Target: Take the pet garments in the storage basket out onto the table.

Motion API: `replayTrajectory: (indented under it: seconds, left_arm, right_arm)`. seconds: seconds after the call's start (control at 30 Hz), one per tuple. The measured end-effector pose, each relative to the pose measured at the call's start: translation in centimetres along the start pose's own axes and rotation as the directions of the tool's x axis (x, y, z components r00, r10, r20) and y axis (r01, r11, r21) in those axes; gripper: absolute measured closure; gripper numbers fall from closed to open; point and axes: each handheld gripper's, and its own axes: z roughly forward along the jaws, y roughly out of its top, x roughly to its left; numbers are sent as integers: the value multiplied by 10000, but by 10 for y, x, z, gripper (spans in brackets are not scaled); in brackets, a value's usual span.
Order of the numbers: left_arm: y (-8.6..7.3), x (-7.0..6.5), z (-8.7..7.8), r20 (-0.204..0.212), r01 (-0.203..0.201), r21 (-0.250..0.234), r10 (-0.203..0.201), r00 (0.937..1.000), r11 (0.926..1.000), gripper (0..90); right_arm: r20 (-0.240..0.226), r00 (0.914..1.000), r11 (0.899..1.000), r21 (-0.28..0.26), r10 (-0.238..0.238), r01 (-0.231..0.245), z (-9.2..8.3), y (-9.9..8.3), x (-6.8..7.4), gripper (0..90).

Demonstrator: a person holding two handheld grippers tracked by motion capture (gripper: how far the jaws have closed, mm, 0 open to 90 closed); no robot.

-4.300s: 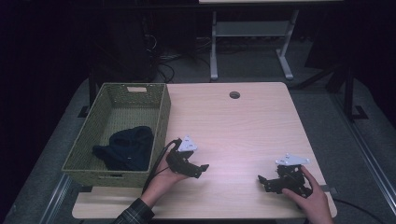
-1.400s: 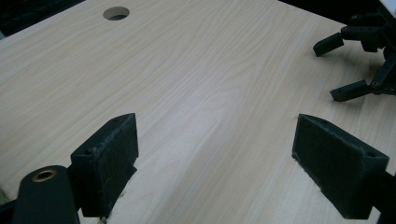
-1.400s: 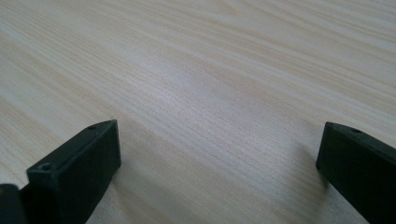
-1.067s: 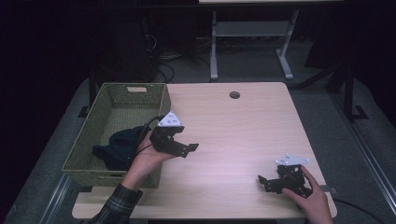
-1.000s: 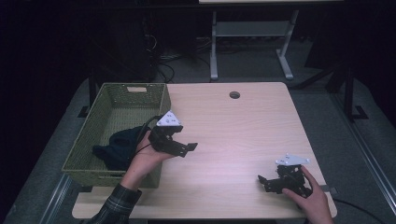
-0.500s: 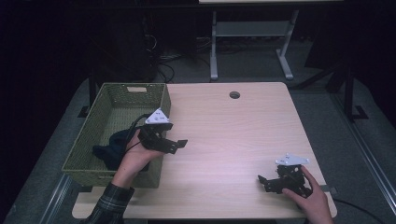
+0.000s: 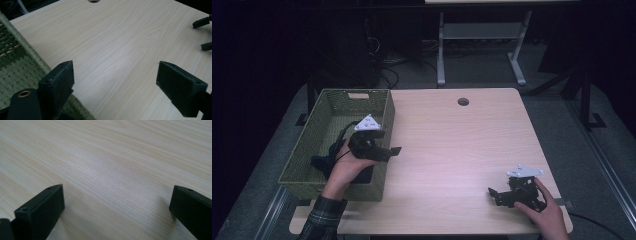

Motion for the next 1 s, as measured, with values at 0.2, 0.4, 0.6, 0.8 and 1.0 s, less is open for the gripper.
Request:
replayTrajectory:
  seconds: [0.2,0.4,0.6,0.8,1.0]
  left_arm:
    - [-4,9,-9,-279,193,-63,-195,9994,9998,144]
    - [-10,19,-17,-476,324,-102,-328,9983,9994,144]
    - [-14,27,-25,-694,560,-165,-570,9960,9983,145]
    - [-20,37,-35,-997,727,-160,-739,9923,9972,144]
    - [-27,46,-43,-1247,874,-111,-881,9883,9961,144]
  right_arm:
    - [-2,10000,10000,0,1,-1,0,0,0,0]
    - [-11,10000,10000,-1,-10,10,0,0,0,0]
    - [-8,10000,10000,-4,-19,19,0,0,0,0]
    - [-8,10000,10000,2,6,-6,0,0,0,0]
    - [-7,10000,10000,3,3,-3,0,0,0,0]
